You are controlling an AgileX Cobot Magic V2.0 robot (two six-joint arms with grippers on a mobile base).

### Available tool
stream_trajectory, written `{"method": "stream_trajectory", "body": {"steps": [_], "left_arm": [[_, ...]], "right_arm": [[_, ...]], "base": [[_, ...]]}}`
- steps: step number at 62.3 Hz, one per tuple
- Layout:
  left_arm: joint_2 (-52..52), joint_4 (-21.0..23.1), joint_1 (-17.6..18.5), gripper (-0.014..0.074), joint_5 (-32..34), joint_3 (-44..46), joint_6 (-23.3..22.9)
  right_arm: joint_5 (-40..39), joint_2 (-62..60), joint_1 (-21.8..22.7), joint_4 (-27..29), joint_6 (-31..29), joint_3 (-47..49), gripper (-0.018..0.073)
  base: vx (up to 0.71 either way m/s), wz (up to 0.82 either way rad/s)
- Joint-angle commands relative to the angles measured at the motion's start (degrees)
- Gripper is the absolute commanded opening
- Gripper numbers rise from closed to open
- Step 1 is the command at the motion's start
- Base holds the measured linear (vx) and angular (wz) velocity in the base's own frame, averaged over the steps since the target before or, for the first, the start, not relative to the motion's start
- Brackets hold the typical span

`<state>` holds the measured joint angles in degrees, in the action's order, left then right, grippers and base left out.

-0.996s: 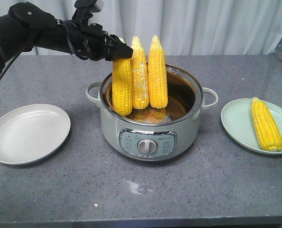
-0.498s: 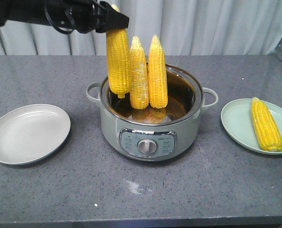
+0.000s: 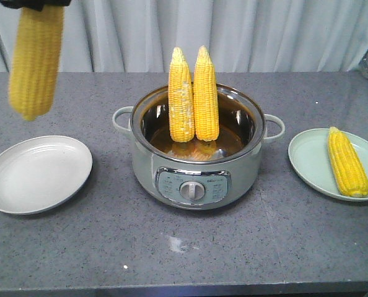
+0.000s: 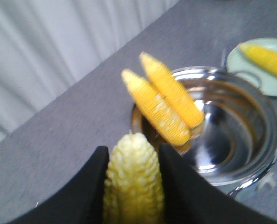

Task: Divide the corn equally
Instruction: 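Carry the cob with the left gripper over the beige plate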

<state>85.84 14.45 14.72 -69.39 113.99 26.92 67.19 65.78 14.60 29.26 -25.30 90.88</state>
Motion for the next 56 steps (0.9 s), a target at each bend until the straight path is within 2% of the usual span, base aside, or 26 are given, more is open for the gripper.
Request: {"method": "stream_trajectory", "body": {"steps": [1, 8, 13, 37, 56], "left_arm": [[-0.88, -10.44, 0.33, -0.0008, -0.65, 1.22, -7.57], [1.36, -20.78, 0.33, -0.0008, -2.06, 1.22, -15.39], [3.27, -24.35, 0.33, -0.0008, -2.00, 1.22, -18.88], [14.64, -24.08, -1.67, -0.0008, -2.27, 1.22, -21.55], [17.40, -23.94, -3.18, -0.0008, -2.27, -0.08, -22.97]], "right_arm": [[-3.00, -0.76, 0.20, 1.84, -0.55, 1.43, -0.0008], [-3.00, -0.76, 0.20, 2.22, -0.55, 1.43, -0.0008], [-3.00, -0.76, 0.20, 2.22, -0.55, 1.43, -0.0008], [-2.94, -0.76, 0.20, 2.19, -0.55, 1.43, -0.0008], [-2.94, -0.76, 0.20, 2.19, -0.55, 1.43, -0.0008]], "base": [[0.00, 0.00], [0.00, 0.00], [0.00, 0.00], [0.00, 0.00], [0.00, 0.00]]}}
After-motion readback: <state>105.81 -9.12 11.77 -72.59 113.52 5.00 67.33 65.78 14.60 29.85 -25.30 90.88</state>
